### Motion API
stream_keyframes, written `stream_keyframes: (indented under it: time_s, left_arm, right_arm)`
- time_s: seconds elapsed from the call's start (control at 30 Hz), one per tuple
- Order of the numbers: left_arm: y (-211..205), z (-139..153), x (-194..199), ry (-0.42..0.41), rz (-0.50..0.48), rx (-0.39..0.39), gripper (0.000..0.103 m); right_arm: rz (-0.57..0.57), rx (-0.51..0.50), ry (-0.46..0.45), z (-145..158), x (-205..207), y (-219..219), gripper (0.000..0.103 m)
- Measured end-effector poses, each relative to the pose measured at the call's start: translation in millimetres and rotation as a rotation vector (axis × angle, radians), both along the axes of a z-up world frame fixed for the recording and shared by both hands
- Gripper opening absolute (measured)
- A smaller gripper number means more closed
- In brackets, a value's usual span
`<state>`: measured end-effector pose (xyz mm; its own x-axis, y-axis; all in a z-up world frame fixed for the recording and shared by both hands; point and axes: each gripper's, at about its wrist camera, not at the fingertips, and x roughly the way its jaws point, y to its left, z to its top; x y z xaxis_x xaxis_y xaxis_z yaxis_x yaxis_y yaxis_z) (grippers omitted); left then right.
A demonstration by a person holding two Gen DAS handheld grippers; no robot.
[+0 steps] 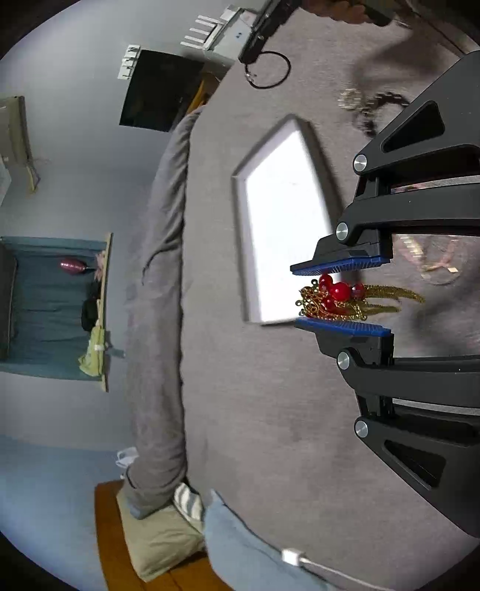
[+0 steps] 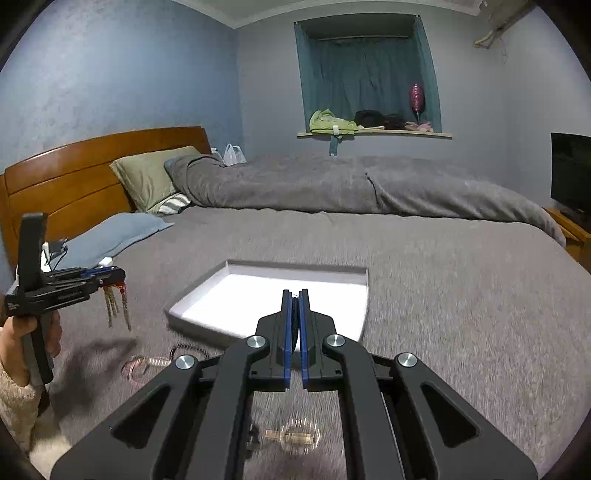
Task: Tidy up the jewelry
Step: 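Carry both items into the white box and open both grippers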
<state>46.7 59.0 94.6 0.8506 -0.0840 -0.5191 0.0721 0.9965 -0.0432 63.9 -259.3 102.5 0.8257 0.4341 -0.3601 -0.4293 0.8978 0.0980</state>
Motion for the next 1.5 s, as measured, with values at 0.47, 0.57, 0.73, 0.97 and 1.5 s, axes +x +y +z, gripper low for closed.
stream_keyframes:
  time_s: [0.47,0.57,0.73,0.97,1.5]
  left_arm:
    - [-21,-23,146,0.124,-0.075,0.011,0.024]
    - [-28,-44,177,0.198,-0.090,0.044,0.024]
    - [-27,-65,211,0.275,-0.072,0.084,0.024]
    - [-20,-79,225,0.336,-0.050,0.087,0.024]
    - [-18,-46,165,0.201,-0.001,-0.011,0.078]
  right_arm:
    - [-0.026,-0.051,0.108,-26,146,26,0.003]
    - [0.002,-0.103,0.153,-44,166,37,0.003]
    - [-0.015,-0.166,0.192,-68,178,41,0.003]
    - [-0.041,-0.162,0.225,-75,183,37,0.004]
    - [-0.098,-0.066,0.155,-44,140,9,0.063]
